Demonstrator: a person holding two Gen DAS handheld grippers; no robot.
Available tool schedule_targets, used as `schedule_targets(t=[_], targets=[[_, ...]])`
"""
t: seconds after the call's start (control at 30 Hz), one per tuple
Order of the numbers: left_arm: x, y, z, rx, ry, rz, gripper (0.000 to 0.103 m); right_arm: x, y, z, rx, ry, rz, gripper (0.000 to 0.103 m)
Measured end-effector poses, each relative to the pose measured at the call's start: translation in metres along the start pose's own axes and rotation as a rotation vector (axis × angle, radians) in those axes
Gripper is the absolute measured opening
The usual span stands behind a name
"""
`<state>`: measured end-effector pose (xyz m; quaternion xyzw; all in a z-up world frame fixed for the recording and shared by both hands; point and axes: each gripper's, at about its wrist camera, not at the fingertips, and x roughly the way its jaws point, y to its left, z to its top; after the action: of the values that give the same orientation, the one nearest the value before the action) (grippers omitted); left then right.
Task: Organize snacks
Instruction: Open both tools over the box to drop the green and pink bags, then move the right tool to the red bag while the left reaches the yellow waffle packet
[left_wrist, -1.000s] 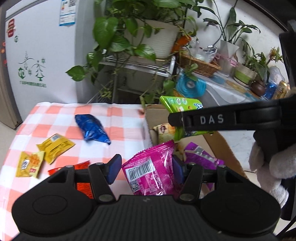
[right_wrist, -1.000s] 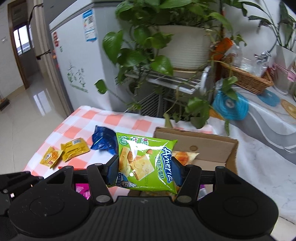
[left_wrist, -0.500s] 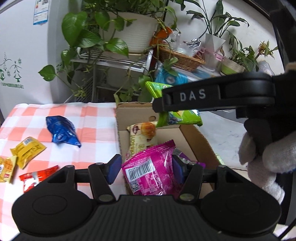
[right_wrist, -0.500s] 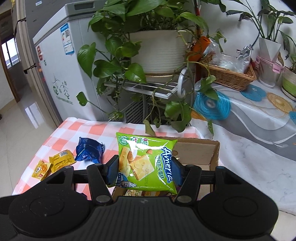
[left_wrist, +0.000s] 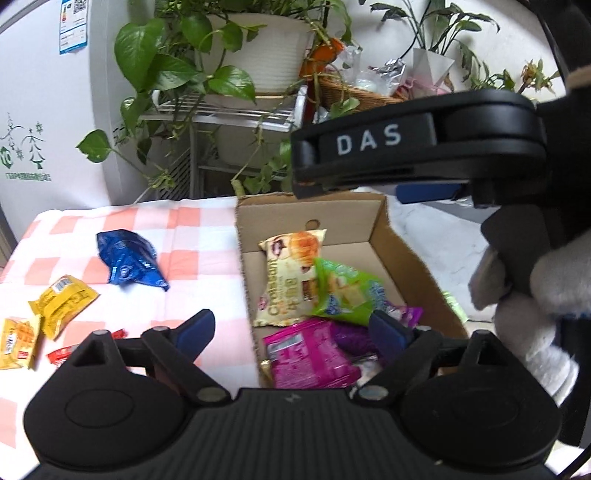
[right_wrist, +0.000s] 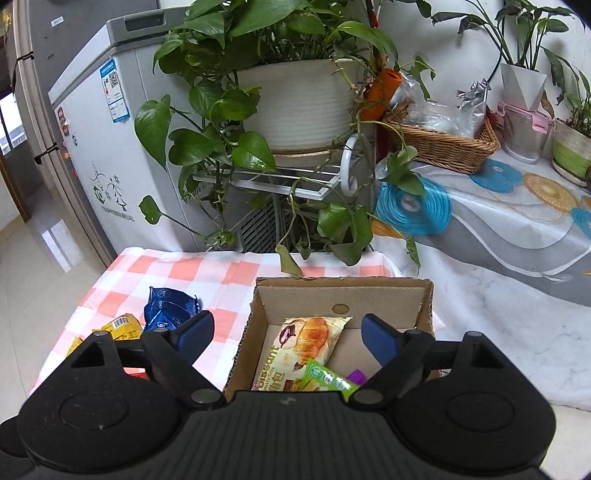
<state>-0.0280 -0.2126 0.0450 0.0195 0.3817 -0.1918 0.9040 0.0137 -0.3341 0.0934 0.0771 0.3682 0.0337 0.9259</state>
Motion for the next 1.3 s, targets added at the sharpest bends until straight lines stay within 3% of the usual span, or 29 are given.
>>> schedule_targets(t=[0.37, 0.7, 0.87, 1.3], targets=[[-0.006, 0.012, 0.000, 0.063, 0.001, 0.056, 0.090, 0.008, 0.014, -0.001, -0.027, 0.012, -0.026, 0.098], [-0.024, 0.052, -0.011, -0.040, -0.003, 0.019, 0.095, 0.015, 0.025, -0.004, -0.048, -0.007, -0.077, 0.100], [-0.034, 0.074, -0.021, -0.031, -0.008, 0.057, 0.096, 0.018, 0.031, -0.006, -0.057, -0.004, -0.081, 0.101], [-0.051, 0.149, -0.028, -0.053, 0.015, 0.148, 0.096, 0.032, 0.072, -0.013, -0.177, 0.053, 0.003, 0.102]])
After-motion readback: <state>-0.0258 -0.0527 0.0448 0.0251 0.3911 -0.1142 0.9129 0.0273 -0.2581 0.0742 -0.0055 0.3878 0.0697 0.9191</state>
